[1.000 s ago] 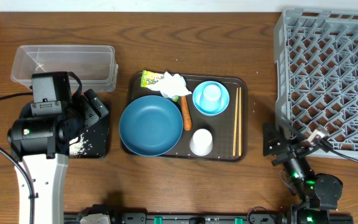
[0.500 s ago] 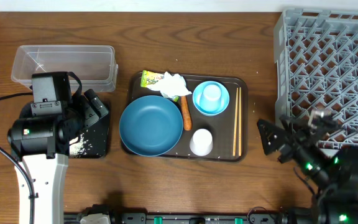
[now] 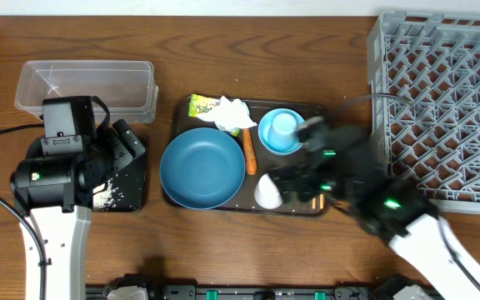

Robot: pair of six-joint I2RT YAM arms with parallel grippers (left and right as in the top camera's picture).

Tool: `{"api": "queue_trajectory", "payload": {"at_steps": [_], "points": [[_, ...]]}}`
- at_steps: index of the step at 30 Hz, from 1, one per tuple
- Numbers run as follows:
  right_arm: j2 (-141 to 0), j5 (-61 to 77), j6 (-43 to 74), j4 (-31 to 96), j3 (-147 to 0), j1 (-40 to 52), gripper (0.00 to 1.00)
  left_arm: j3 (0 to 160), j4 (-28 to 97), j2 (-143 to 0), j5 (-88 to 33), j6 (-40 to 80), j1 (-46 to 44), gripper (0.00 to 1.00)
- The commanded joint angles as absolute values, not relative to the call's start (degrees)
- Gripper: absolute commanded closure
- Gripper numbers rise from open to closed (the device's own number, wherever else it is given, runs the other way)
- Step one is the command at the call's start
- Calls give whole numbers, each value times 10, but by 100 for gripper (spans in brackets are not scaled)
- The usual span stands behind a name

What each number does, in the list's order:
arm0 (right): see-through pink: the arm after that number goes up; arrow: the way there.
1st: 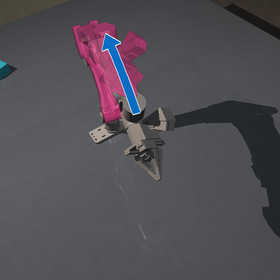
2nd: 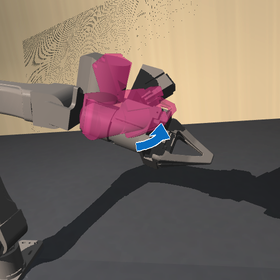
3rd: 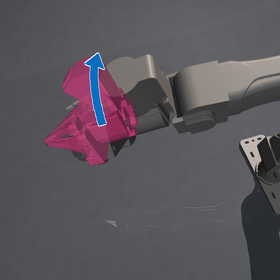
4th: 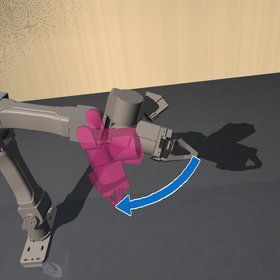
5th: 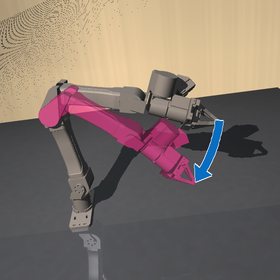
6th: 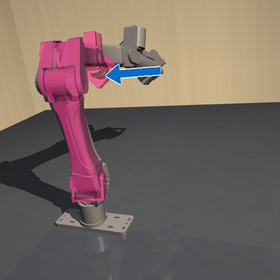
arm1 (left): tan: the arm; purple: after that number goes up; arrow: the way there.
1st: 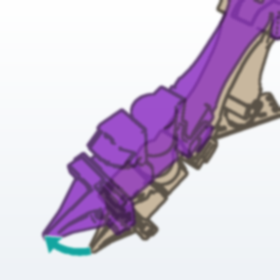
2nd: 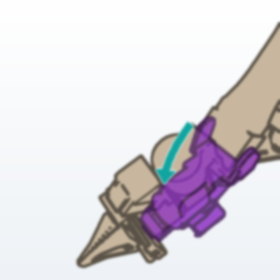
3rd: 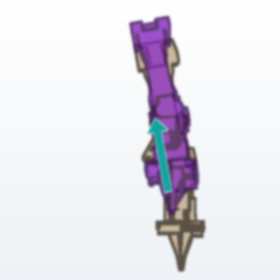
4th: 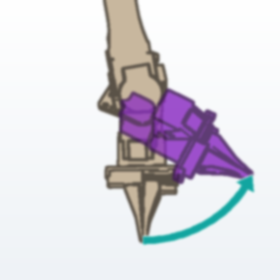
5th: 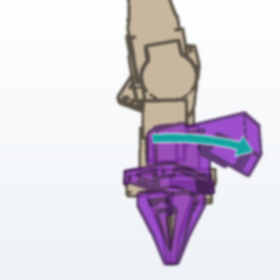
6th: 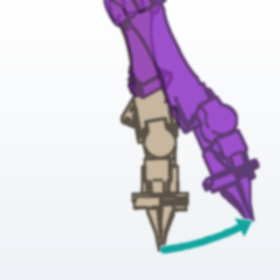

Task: Sort waste into correct bins and load items into the dishwasher rack
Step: 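Reach the right gripper down and grasp the white cup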

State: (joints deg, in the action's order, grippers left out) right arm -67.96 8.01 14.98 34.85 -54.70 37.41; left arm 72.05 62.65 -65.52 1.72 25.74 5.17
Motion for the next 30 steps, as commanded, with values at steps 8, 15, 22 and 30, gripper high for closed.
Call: {"api": "queue_trajectory", "payload": {"at_steps": [8, 15, 22, 30], "points": [[-834, -32, 158, 354, -592, 434, 1, 730, 628, -656, 22, 262, 55, 0], [-877, -24, 197, 357, -592, 436, 1, 730, 628, -656, 22, 262, 55, 0], [-926, -15, 244, 365, -592, 436, 1, 730, 628, -656, 22, 262, 55, 0], [-945, -11, 251, 364, -592, 436, 2, 730, 628, -656, 22, 262, 55, 0]]}}
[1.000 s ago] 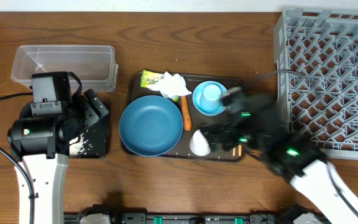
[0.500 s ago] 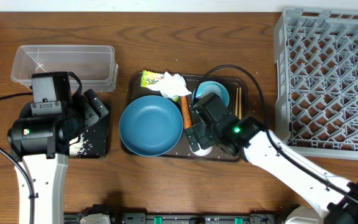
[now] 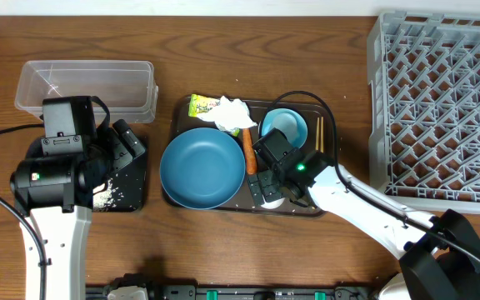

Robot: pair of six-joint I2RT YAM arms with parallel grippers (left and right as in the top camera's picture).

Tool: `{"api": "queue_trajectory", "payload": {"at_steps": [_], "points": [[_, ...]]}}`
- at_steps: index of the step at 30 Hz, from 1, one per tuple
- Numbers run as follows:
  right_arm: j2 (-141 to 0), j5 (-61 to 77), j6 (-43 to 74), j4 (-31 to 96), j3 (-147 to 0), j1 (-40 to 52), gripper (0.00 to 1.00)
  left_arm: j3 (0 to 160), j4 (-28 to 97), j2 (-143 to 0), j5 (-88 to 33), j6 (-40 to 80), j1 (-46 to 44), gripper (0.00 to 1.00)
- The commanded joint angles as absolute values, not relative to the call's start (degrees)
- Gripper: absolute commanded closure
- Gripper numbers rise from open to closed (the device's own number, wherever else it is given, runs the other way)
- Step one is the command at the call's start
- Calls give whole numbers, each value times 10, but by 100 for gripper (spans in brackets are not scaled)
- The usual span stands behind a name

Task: Sort waste into correct bins and load items into the dishwasher rack
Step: 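Reach the right gripper down and grasp the white cup, then lift the white cup and carry it into the grey dish rack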

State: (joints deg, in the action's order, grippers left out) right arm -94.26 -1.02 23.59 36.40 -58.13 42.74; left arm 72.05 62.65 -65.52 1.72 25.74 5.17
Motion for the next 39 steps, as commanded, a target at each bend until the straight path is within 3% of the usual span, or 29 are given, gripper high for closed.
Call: {"api": "queue_trajectory", "payload": {"at_steps": [1, 13, 23, 28, 33, 39], "points": [[-945, -11, 253, 364, -592, 436, 4, 730, 628, -656, 22, 262, 55, 1], [-941, -10, 265, 374, -597, 435, 45, 730, 628, -656, 22, 262, 55, 1], [-895, -47, 248, 522, -715, 407, 47, 730, 628, -656, 22, 262, 55, 1], [-860, -106, 241, 576, -764, 349, 48, 730, 628, -656, 22, 262, 55, 1], [-817, -122, 210, 571, -769, 222, 46, 730, 628, -656, 22, 262, 55, 1], [-800, -89, 157, 500, -769, 1, 45, 730, 628, -656, 22, 262, 55, 1]]}}
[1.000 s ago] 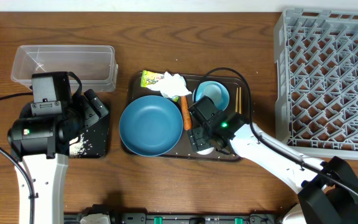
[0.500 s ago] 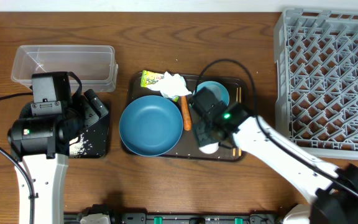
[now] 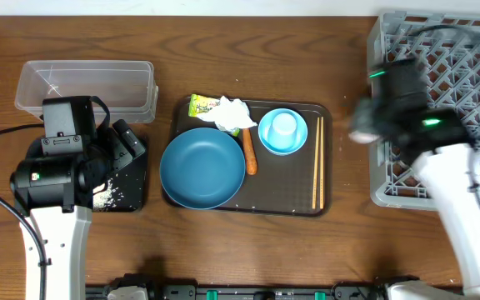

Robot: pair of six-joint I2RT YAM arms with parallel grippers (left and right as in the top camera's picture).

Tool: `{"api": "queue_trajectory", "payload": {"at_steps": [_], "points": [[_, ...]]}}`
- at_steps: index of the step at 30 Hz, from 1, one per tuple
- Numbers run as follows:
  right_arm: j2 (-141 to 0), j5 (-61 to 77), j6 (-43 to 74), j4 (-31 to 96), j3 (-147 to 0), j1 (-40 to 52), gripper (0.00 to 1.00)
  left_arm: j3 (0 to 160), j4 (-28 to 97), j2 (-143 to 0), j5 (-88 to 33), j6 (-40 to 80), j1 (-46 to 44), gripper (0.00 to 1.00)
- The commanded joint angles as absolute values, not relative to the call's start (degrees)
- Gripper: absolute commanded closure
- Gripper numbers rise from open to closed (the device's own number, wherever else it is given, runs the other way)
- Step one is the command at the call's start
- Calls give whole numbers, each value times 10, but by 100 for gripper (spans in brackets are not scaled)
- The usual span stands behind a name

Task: Sort waste into correct bins and load items into the dishwasher rack
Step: 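Lift the white cup and carry it into the grey dish rack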

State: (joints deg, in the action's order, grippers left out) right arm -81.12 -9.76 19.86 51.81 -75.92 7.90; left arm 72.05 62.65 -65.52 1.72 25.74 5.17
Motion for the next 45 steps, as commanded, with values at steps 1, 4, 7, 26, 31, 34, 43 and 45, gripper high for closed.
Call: {"api": "queue_trajectory", "payload": {"at_steps": [1, 4, 7, 26, 31, 34, 43, 45], "points": [[-802, -78, 152, 487, -769, -32, 45, 730, 628, -656, 22, 262, 55, 1], [-811, -24, 121, 443, -769, -131, 45, 730, 628, -656, 22, 262, 55, 1], [-828, 19, 119, 402, -769, -204, 47, 730, 628, -656, 22, 262, 55, 1], [-958, 26, 102, 369, -769, -259, 17, 730, 628, -656, 22, 262, 55, 1], [-924, 49, 102, 386, -769, -258, 14, 730, 628, -656, 22, 262, 55, 1], [-887, 109, 102, 387, -769, -258, 13, 730, 628, -656, 22, 262, 55, 1], [-781, 140, 106, 434, -769, -205, 15, 730, 628, -656, 22, 262, 55, 1], [-781, 106, 108, 451, -768, -187, 17, 730, 628, -656, 22, 262, 55, 1]]}}
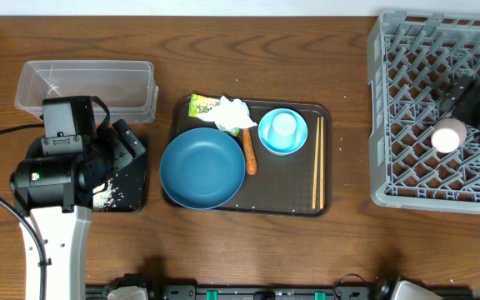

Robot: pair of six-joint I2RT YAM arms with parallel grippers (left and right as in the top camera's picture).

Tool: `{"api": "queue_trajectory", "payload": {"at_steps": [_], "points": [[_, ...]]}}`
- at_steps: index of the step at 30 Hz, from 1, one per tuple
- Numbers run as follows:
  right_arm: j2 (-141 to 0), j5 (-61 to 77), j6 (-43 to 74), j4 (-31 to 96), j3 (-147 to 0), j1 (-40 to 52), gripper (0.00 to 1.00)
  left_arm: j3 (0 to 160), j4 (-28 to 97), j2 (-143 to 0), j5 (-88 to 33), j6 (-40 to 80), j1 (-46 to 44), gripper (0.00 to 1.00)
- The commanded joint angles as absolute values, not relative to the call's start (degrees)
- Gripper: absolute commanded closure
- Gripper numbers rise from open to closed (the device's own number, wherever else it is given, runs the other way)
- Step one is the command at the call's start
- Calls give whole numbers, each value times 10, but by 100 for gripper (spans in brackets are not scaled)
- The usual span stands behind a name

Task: Sort waste into correct bins and load items into the dishwasher rack
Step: 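Lift the white cup and carry it into the grey dish rack, then lower the white cup between the rack tines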

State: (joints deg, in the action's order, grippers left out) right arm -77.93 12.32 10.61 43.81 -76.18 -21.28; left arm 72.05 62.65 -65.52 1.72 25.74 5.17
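A grey dishwasher rack (415,67) fills the right side. Over its right half my right gripper (455,125) is shut on a small white cup (448,137), seen end-on. A dark tray (327,179) in the middle holds a blue plate (202,167), a carrot (249,154), a crumpled tissue (232,114), a green wrapper (200,106), a light-blue bowl (267,137) with a cup (283,125) in it, and chopsticks (317,162). My left gripper (132,142) hangs open over a black bin (123,190) at the left.
A clear plastic container (86,87) stands at the back left, behind the black bin, which has white crumbs in it. Bare wood lies between the tray and the rack, and along the front edge.
My right gripper has moved with the white cup from the rack's left edge to over the rack's right half. The left arm and the tray's contents are unchanged.
My right arm was over the tray's right side, near a white cup at its front. Then the gripper was on that cup. Later the cup was gone from the tray and the arm was at the rack's left edge. Now the cup is over the rack.
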Motion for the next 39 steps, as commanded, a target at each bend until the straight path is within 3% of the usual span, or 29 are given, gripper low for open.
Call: {"api": "queue_trajectory", "payload": {"at_steps": [1, 3, 6, 9, 15, 25, 34, 39], "points": [[-785, 72, 118, 461, -767, -179, 21, 730, 628, -656, 22, 262, 55, 1], [-800, 1, 147, 476, -764, -167, 34, 730, 628, -656, 22, 262, 55, 1], [-839, -52, 191, 491, -760, -166, 63, 730, 628, -656, 22, 262, 55, 1], [-881, -66, 207, 492, -760, -171, 78, 730, 628, -656, 22, 262, 55, 1], [-933, -66, 213, 486, -760, -197, 84, 730, 628, -656, 22, 262, 55, 1], [-958, -22, 200, 460, -760, -241, 84, 730, 628, -656, 22, 262, 55, 1], [-966, 45, 185, 475, -760, -242, 95, 730, 628, -656, 22, 262, 55, 1], [-966, 45, 182, 487, -760, -242, 96, 730, 628, -656, 22, 262, 55, 1]]}}
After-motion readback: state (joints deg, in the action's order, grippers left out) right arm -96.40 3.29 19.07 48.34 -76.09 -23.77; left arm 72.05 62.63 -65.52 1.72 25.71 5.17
